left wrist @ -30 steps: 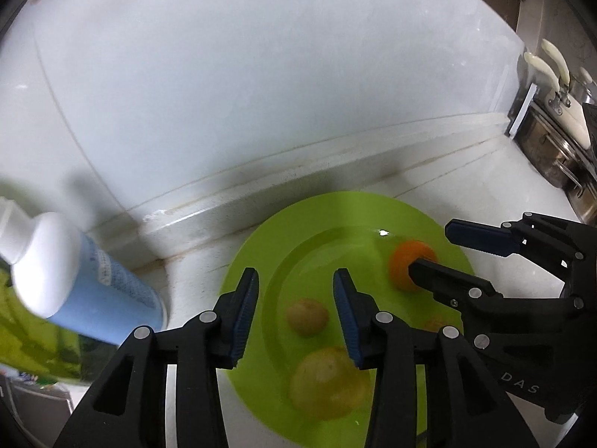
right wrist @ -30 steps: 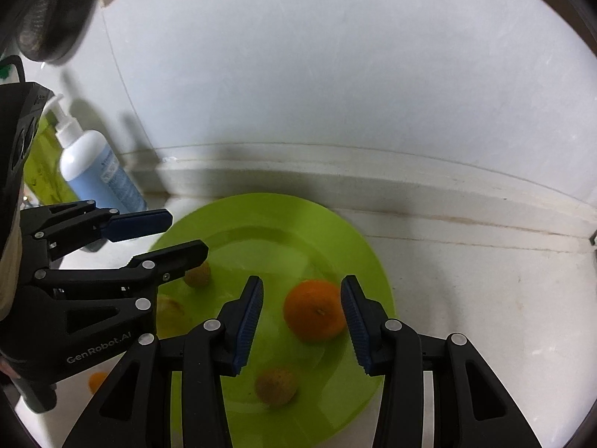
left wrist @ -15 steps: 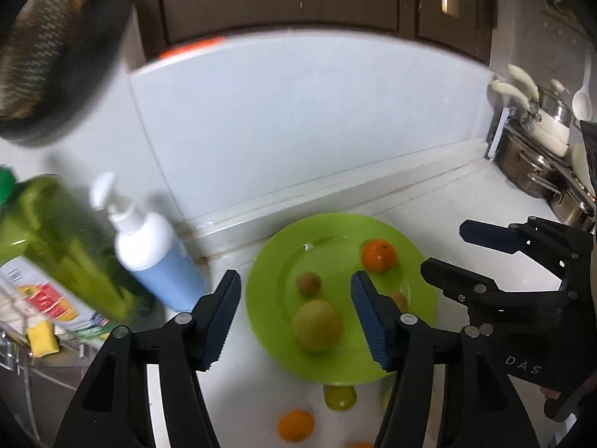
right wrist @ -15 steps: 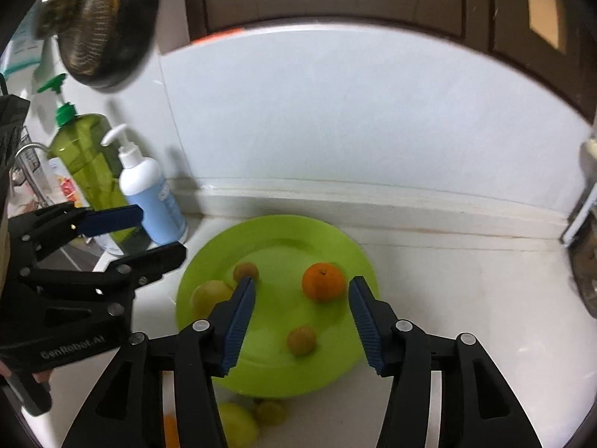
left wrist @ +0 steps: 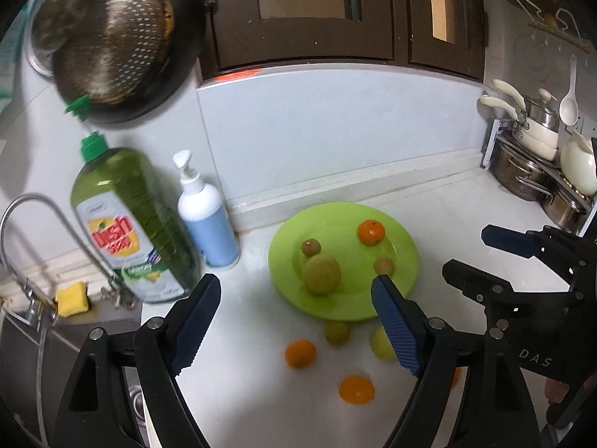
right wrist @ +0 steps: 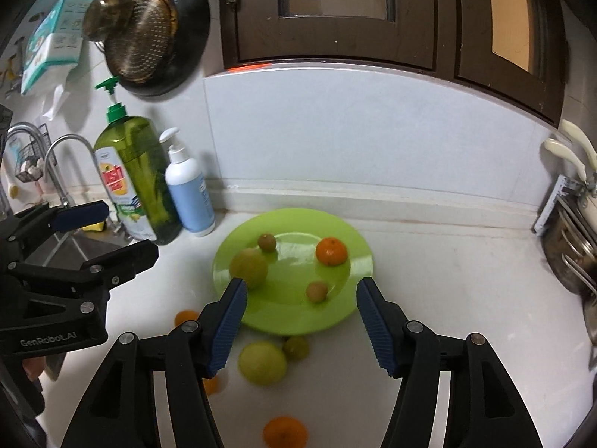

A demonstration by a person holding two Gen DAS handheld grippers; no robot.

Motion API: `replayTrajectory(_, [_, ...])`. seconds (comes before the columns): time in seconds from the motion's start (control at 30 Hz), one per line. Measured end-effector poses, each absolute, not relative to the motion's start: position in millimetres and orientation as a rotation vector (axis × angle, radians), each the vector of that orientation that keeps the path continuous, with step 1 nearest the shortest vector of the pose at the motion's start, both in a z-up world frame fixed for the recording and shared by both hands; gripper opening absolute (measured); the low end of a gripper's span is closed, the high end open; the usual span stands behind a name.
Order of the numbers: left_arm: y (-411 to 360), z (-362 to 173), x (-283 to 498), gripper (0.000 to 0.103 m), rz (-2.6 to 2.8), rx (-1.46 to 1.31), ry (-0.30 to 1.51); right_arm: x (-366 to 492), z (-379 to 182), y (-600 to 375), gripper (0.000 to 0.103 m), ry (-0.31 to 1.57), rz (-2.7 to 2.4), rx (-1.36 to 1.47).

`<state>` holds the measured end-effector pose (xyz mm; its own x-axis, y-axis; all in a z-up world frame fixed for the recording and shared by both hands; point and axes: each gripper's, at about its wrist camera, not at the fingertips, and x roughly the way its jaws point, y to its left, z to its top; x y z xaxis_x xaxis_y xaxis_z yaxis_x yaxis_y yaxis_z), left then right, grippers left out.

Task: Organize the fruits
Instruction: 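Open both grippers to release the fruits on the plate and withdraw, then move both tools back toward the oranges on the counter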

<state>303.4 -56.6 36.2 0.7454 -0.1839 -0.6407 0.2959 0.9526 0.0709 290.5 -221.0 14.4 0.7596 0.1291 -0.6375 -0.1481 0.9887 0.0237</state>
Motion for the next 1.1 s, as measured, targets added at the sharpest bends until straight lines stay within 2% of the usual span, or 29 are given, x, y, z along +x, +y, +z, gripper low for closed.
replayTrajectory(0.63, [-58, -1, 235, 0.086, -0.284, 0.208, 0.707, 219, -24, -220, 0.062, 0.792, 0.152, 0.007])
replayTrajectory(1.1, [-64, -52, 232, 0.083, -0.316, 0.254, 0.777, 215, -72, -221, 0.062, 0.932, 0.154, 0.015])
